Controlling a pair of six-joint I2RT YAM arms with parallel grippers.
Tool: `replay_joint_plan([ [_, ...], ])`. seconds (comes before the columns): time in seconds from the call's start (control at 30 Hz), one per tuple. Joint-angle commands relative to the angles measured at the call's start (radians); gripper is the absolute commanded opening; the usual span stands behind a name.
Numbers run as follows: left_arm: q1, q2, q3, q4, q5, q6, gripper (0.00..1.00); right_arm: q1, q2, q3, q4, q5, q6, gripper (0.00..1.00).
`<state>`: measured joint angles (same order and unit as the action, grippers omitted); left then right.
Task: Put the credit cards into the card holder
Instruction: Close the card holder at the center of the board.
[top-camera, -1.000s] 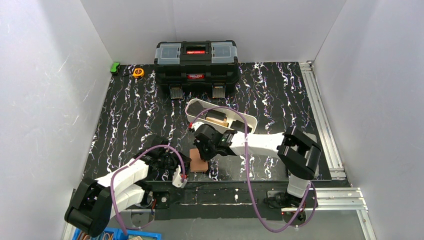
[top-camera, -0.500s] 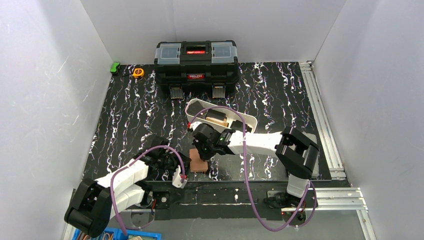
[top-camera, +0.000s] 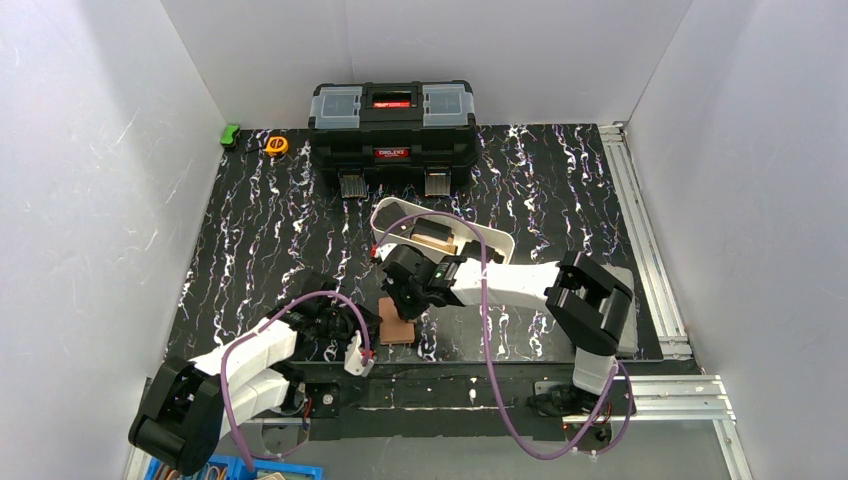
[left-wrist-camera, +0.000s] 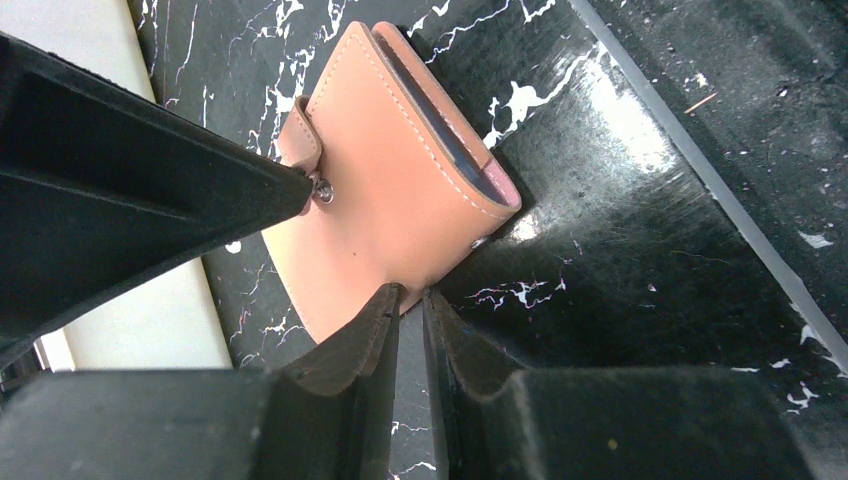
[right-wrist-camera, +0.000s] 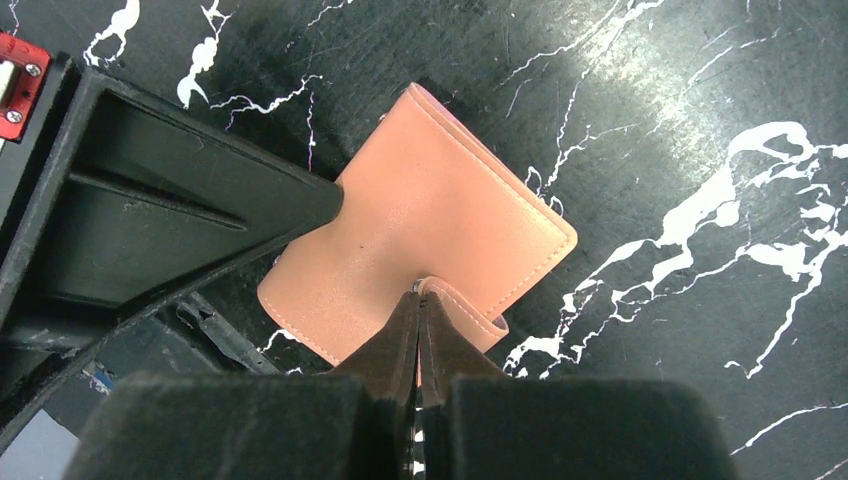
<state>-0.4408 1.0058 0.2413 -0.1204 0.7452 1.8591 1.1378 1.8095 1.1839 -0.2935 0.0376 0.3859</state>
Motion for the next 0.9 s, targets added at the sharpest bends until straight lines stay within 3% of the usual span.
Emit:
replay_joint_plan([
  [0.0, -0.006, 0.001, -0.02, -0.046, 0.021, 0.0, 0.15, 0.015, 0.054, 0.034, 0.011, -0.067, -0.003, 0.01],
  [0.13, -0.007, 0.002, -0.019, -0.045, 0.024, 0.0, 0.15, 0.023, 0.07, 0.052, 0.0, -0.064, -0.006, 0.01],
  [0.27, -0.007, 0.002, -0.017, -0.043, 0.023, -0.001, 0.15, 0.032, 0.083, 0.063, -0.007, -0.066, -0.01, 0.18],
  [0.4, -0.007, 0.003, -0.019, -0.044, 0.02, -0.001, 0.15, 0.04, 0.084, 0.063, -0.01, -0.064, -0.014, 0.25],
  [0.87, -0.007, -0.002, -0.023, -0.044, 0.019, -0.003, 0.15, 0.041, 0.031, -0.022, 0.07, -0.015, 0.027, 0.24],
])
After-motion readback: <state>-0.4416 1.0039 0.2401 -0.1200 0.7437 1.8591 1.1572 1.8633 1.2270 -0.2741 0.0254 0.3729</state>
